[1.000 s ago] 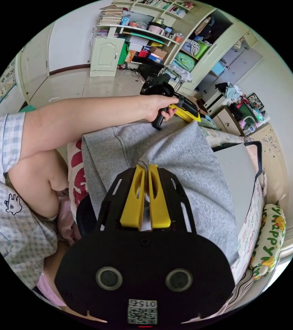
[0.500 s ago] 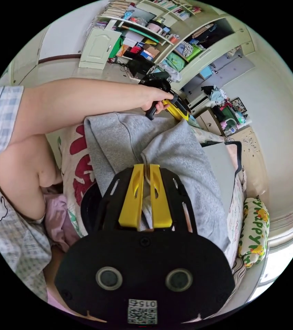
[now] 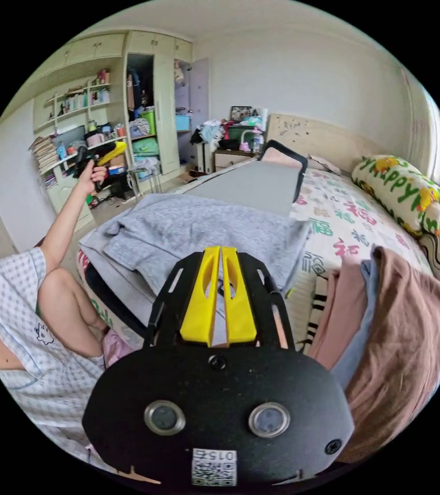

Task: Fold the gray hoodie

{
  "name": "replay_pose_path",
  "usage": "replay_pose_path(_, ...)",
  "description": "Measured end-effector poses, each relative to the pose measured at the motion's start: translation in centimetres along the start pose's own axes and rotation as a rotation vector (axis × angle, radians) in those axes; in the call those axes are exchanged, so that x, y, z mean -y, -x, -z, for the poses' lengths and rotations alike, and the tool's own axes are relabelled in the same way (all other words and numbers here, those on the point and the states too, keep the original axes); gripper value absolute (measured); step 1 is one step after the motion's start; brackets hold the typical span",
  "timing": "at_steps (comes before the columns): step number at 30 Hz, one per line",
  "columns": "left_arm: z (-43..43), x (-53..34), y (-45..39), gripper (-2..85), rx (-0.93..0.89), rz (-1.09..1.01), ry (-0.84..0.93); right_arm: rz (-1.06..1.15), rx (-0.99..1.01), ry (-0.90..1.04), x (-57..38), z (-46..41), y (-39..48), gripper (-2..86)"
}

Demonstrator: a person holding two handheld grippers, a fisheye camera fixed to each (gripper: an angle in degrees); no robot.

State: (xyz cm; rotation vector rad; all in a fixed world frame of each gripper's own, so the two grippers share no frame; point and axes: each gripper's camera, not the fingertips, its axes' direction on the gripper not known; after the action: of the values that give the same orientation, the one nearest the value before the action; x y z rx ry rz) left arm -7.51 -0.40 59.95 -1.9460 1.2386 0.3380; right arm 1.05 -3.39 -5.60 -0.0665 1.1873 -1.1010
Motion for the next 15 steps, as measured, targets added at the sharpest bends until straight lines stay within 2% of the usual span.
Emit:
replay_pose_path(2, -3.9, -4.5, -4.7, 4.1, -0.141, -0.135, -0.075, -0.117, -0.070, 0.061, -2.6, -0.5, -4.7, 2.7)
replay_pose_path(4, -8.6, -8.3, -7.4, 4.3, -0.227, -0.172, -0.031, -0.162, -0.015, 0.064, -4.7, -0.3, -6.8, 5.0)
replay_pose_path(6, -15.0, -12.3, -9.6, 5.0, -0.289, -0.195, 0.129, -0.183, 0.045, 0.086, -7.0, 0.0, -8.1, 6.6)
replay_pose_path(8, -24.6, -18.1, -11.2, 6.2, -0.326, -0.181, 0.373, -0.198, 0.028, 0.065, -9.7, 1.2, -9.0, 7.8)
replay_pose_path(12, -36.8, -26.5, -10.6, 7.5, -0.198, -0.136, 0.567, -0.148, -0.070, 0.053, -11.4, 3.2, -9.7, 8.6)
replay_pose_path(15, -45.0, -32.5, -10.4, 9.0, -0.068, -0.189, 0.698, -0.139, -0.038, 0.033, -13.0, 3.0, -11.3, 8.8)
